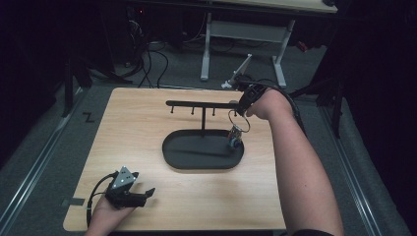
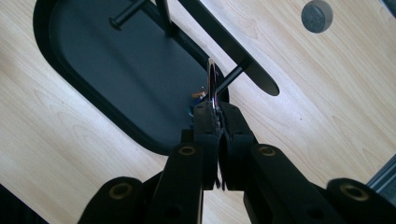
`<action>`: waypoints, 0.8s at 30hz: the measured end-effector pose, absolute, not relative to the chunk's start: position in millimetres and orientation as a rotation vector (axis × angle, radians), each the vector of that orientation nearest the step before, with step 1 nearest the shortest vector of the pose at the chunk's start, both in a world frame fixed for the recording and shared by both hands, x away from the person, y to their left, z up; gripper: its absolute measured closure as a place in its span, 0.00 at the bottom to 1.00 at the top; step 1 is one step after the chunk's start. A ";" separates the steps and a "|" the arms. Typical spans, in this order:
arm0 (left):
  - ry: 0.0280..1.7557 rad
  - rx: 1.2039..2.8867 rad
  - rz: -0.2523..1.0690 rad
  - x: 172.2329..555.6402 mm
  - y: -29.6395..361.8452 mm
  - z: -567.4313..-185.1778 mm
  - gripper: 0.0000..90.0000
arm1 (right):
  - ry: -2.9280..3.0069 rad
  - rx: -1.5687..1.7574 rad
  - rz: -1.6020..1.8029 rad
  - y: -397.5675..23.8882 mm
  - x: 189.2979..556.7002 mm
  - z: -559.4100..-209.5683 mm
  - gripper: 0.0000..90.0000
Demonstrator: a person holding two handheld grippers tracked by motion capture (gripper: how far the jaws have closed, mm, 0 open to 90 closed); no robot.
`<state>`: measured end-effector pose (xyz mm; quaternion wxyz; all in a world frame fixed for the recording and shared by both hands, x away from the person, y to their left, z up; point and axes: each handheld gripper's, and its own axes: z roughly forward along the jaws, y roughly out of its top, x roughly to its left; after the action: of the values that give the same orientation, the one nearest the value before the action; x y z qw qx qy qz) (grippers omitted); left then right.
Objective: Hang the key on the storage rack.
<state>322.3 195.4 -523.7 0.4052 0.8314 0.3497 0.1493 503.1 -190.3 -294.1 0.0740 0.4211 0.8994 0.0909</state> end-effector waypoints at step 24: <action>0.886 2.091 0.385 322.3 194.6 -523.5 0.17 | 2.539 1.274 0.403 -203.0 474.6 -290.4 0.69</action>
<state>322.3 194.6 -523.5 0.4071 0.8292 0.3512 0.1528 474.6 -203.0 -290.4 0.1360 0.4400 0.8767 0.1390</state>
